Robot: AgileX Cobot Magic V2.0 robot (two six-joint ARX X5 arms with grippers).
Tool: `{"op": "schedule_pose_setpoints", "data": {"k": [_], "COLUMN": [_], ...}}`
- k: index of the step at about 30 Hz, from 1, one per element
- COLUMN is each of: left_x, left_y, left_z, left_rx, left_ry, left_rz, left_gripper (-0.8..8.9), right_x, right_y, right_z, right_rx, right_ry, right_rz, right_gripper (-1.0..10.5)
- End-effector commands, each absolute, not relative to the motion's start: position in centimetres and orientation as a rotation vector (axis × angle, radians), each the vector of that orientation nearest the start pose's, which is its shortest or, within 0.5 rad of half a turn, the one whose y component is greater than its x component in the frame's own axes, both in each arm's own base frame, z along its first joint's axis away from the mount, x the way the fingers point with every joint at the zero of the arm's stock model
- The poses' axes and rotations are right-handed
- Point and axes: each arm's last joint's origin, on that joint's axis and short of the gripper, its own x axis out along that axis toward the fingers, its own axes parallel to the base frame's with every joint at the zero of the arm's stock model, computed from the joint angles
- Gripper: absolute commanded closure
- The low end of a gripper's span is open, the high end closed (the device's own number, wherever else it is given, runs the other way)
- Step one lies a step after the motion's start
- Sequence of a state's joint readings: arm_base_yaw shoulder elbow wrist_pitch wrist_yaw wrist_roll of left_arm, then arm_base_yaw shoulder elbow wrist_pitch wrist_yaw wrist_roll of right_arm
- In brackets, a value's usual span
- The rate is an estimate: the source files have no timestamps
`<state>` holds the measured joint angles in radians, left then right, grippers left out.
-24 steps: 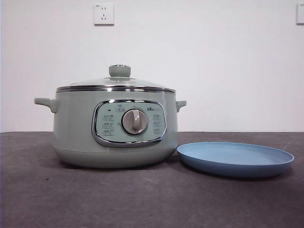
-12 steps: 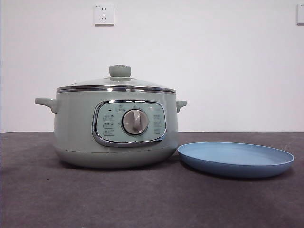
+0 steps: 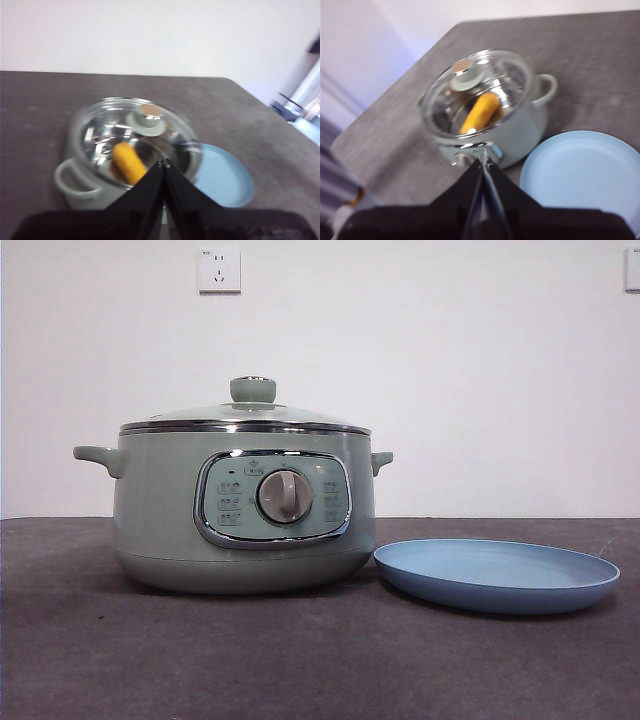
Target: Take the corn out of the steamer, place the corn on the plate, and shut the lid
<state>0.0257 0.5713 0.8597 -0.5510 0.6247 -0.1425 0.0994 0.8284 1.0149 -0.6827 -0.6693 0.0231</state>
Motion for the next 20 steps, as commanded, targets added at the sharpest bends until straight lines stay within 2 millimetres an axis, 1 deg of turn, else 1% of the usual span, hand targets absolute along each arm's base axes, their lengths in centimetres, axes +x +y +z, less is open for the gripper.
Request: {"op": "schedule_pose_setpoints", "data": {"k": [1,2,5,10,11,13,14,15,16,17,18,19,20], "left_x": [10.6,10.7,10.8,10.8,10.8,10.8,10.8,10.8,10.8,10.8,10.8,10.8,10.8], "left_y": [-1.5,-1.5,-1.6,-1.6,-1.6,-1.6,-1.6,-1.6,-1.6,-1.6,-1.6,-1.6,-1.6], "left_z": [36.1,36.5,36.9,37.0,37.0,37.0,37.0,37.0,37.0,37.0,37.0,37.0,37.0], "left_rx": [-0.188,-0.189,-0.175,-0.184,-0.184,-0.189,-0.191,-0.191,-0.191,-0.191,-0.19,-0.191,-0.19], "left_ry": [0.306,0.32,0.36,0.392,0.393,0.394,0.395,0.395,0.395,0.395,0.394,0.394,0.394], "left_rz": [-0.624,-0.638,-0.652,-0.65,-0.65,-0.648,-0.649,-0.649,-0.649,-0.649,-0.649,-0.649,-0.649], "left_gripper": [8.21,8.21,8.21,8.17,8.16,8.06,7.7,7.02,6.05,4.54,3.44,2.65,2.51], "right_x": [15.3,15.5,15.6,15.5,15.5,15.5,15.5,15.5,15.5,15.5,15.5,15.5,15.5], "right_y": [3.6,3.8,4.3,4.9,4.9,4.9,4.9,4.9,4.9,4.9,4.9,4.9,4.9], "right_z": [37.2,37.5,37.8,37.6,37.6,37.6,37.6,37.6,37.6,37.6,37.6,37.6,37.6], "right_rx": [0.087,0.079,0.055,0.047,0.047,0.047,0.047,0.047,0.047,0.048,0.049,0.054,0.056], "right_ry": [0.514,0.541,0.592,0.618,0.618,0.618,0.618,0.618,0.618,0.619,0.62,0.624,0.627], "right_rz": [0.815,0.836,0.87,0.903,0.907,0.908,0.908,0.908,0.907,0.906,0.902,0.896,0.891], "right_gripper": [9.6,9.6,9.6,9.6,9.4,9.4,9.2,8.8,8.0,6.6,5.4,4.1,3.0]}}
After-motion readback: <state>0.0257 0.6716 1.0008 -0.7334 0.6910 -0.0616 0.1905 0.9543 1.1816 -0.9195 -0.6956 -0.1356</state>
